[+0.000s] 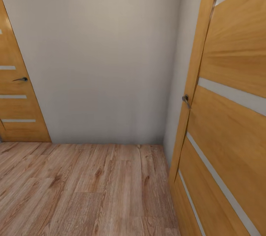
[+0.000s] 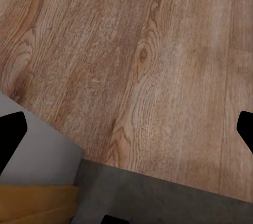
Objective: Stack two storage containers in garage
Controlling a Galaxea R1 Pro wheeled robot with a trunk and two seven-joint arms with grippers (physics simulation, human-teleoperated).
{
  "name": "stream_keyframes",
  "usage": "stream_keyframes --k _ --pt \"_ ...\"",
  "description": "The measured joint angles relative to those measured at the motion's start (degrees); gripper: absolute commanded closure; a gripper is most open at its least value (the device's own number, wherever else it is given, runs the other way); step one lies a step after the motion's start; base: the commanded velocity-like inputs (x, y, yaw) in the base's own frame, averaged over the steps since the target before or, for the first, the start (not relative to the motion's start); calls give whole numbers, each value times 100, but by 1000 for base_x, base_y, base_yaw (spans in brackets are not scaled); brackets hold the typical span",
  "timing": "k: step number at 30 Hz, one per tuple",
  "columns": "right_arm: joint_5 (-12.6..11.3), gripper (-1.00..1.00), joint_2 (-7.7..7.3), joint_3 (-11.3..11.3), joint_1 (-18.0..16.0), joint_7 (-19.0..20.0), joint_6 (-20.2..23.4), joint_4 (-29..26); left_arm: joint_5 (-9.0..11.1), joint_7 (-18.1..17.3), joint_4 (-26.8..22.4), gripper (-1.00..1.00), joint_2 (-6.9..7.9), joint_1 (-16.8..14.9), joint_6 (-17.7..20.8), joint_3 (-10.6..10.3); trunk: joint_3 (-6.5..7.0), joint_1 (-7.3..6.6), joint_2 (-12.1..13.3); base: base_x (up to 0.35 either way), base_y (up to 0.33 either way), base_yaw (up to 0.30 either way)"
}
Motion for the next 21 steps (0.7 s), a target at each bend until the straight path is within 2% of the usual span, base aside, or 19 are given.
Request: stream_keyframes --k 7,11,14,21 --pt "-13 -100 -10 -20 -66 -73 14 -8 0 0 0 -100 7 0 0 0 0 0 0 0 0 0" --pt "-17 -100 -14 -24 -159 -493 16 -9 -3 0 0 -100 9 0 -13 0 0 0 0 0 0 0" --pt "-8 -100 -14 -25 -210 -648 20 -13 0 0 0 -100 23 0 -16 1 0 0 0 0 0 0" --pt "27 -100 -12 -8 -360 -672 73 -78 -6 -1 0 -100 64 0 -14 -4 0 0 0 0 0 0"
